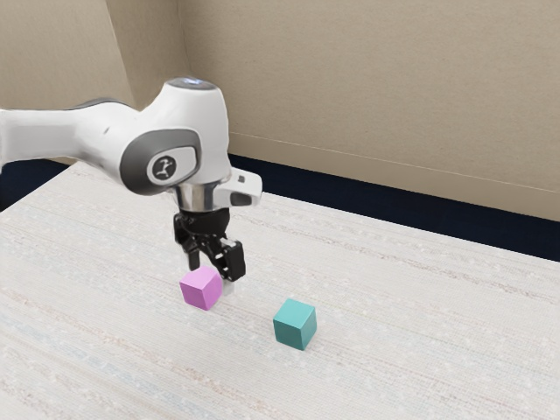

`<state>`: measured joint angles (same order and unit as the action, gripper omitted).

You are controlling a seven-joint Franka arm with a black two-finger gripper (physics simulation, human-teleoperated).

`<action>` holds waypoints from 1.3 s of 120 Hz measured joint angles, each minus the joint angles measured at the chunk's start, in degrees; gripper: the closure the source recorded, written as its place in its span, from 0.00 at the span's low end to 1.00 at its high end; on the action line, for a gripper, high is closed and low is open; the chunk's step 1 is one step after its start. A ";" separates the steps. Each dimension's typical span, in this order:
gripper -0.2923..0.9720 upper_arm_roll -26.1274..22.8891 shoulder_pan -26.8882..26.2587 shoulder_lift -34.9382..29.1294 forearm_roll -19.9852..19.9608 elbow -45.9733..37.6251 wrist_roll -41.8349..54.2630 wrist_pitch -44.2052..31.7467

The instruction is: Pick up the blue block with one arm, and put the blue block on the pink block with one arm

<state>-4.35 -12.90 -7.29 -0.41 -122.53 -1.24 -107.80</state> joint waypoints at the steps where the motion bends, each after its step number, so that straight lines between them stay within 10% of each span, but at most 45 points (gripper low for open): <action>1: 0.23 -0.19 -0.02 0.09 -0.06 0.01 -0.16 -0.03; 156: 0.23 -3.89 -1.16 15.75 -1.65 -3.11 -13.31 -24.11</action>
<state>-8.24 -14.05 8.46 -2.06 -125.64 -14.55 -131.91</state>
